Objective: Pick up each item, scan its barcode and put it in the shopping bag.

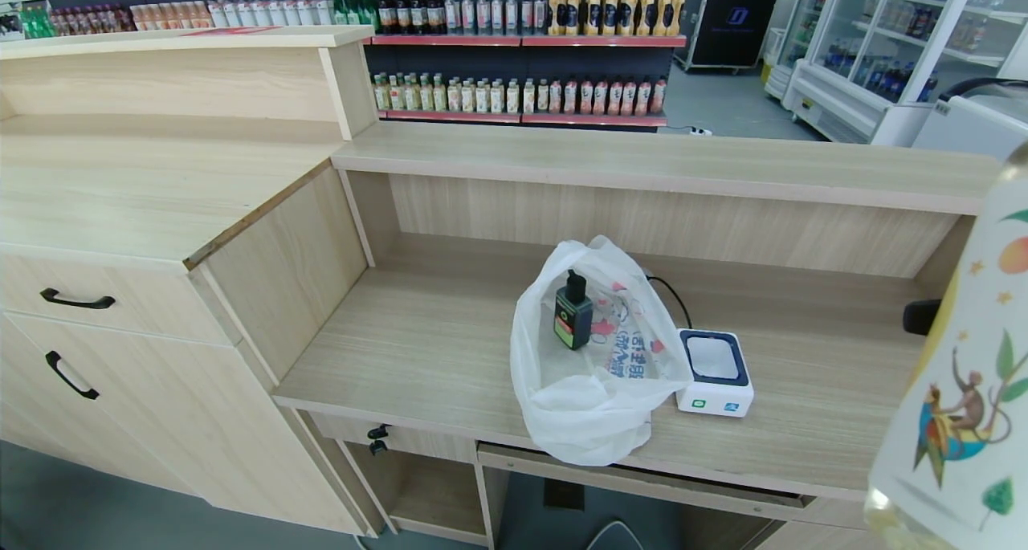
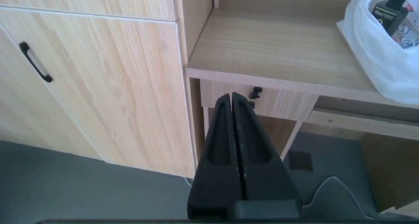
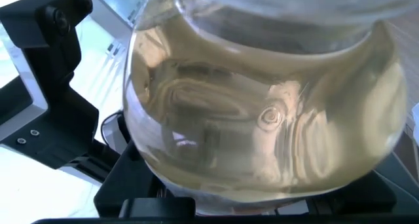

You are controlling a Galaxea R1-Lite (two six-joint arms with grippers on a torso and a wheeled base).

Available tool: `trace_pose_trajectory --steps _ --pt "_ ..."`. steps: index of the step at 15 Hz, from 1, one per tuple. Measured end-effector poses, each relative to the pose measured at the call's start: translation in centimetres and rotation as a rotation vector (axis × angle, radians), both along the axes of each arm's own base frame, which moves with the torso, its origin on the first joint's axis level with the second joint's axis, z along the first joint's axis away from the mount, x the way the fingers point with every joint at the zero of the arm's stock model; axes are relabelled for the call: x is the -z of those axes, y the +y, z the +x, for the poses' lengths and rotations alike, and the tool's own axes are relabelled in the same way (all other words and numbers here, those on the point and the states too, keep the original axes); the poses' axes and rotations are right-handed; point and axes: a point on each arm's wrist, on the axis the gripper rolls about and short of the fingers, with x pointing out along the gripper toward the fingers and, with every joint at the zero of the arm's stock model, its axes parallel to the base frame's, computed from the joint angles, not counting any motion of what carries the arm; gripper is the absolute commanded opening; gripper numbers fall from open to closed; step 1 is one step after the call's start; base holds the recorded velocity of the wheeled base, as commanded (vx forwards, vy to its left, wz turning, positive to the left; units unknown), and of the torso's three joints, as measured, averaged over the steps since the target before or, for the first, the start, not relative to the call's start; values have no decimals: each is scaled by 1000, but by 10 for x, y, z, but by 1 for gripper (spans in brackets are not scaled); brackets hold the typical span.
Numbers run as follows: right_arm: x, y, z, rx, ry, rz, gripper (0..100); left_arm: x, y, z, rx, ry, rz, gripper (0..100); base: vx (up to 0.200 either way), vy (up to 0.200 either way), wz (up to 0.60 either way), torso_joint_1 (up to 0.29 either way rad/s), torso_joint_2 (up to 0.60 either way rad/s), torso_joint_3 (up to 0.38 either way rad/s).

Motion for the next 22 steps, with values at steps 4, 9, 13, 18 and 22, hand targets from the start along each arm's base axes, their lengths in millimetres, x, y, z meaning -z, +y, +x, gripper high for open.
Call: trace_pose_trajectory --steps 4,9,13,18,22 --pt "1 -1 -1 1 -1 0 0 0 0 0 1 0 0 0 0 0 0 0 0 0" --pt "5 -2 1 19 12 -7 0 0 0 0 1 0 0 0 0 0 0 0 0 0" --pt "15 -2 3 31 18 -27 0 0 0 0 0 0 0 0 0 0 0 0 0 0" --pt "17 -6 6 63 24 -30 0 0 0 0 1 0 0 0 0 0 0 0 0 0" --pt "16 -7 5 70 20 -28 0 0 0 0 0 0 0 0 0 0 0 0 0 0"
